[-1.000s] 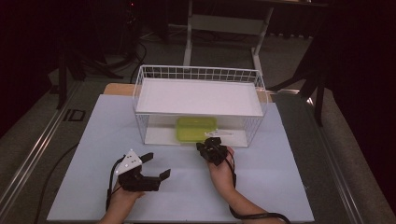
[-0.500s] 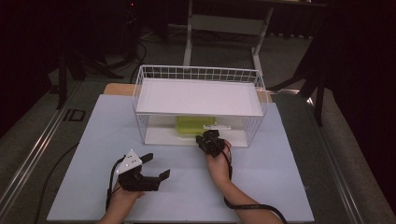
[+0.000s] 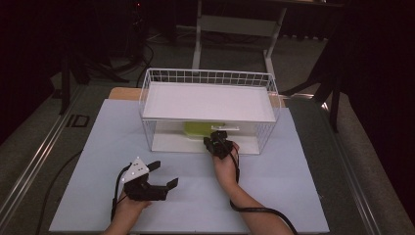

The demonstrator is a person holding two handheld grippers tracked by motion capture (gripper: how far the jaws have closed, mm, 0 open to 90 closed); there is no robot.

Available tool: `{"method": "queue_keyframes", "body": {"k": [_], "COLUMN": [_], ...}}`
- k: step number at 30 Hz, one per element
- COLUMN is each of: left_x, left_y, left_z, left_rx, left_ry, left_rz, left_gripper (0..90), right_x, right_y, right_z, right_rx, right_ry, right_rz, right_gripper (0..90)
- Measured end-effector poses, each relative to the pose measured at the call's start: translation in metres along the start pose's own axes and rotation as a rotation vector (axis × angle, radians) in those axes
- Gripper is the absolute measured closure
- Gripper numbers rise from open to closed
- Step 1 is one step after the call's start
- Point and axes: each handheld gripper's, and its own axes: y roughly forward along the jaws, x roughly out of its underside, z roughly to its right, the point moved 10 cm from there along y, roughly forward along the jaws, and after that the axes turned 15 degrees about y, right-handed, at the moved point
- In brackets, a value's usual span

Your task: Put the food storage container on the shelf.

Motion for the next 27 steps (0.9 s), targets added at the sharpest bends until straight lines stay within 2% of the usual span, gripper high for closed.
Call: {"method": "queue_keyframes", "body": {"k": [1, 10, 12, 13, 15, 20, 23, 25, 27], "left_x": [0.0, -0.001, -0.001, -0.001, -0.001, -0.002, -0.005, -0.007, -0.009], "left_y": [0.0, 0.0, 0.0, 0.0, 0.001, 0.002, 0.002, 0.002, 0.001], "left_z": [0.001, 0.002, 0.002, 0.002, 0.003, 0.005, 0.007, 0.008, 0.01], "left_rx": [0.003, 0.006, 0.006, 0.006, 0.006, 0.013, 0.015, 0.021, 0.028], "left_ry": [0.002, 0.003, 0.003, 0.005, 0.005, -0.002, 0.001, 0.0, -0.005], "left_rz": [-0.004, -0.001, -0.001, 0.0, 0.0, -0.001, 0.003, 0.008, 0.016], "left_gripper": [8.4, 8.4, 8.4, 8.4, 8.4, 8.4, 8.4, 8.4, 8.4], "right_x": [-0.002, 0.001, 0.002, 0.002, 0.002, 0.01, 0.014, 0.016, 0.018], "right_y": [0.001, 0.0, -0.001, -0.004, -0.006, -0.021, -0.029, -0.036, -0.044], "right_z": [0.002, -0.001, -0.004, -0.004, -0.004, -0.011, -0.013, -0.014, -0.016], "right_rx": [0.003, 0.004, -0.01, -0.014, -0.017, -0.058, -0.073, -0.084, -0.104], "right_ry": [-0.017, -0.022, -0.026, -0.055, -0.059, -0.052, -0.069, -0.072, -0.07], "right_rz": [0.01, -0.009, -0.009, 0.006, 0.01, -0.005, -0.002, 0.002, -0.005], "right_gripper": [90.0, 88.9, 88.6, 87.3, 87.2, 86.1, 83.9, 81.4, 75.1]}}
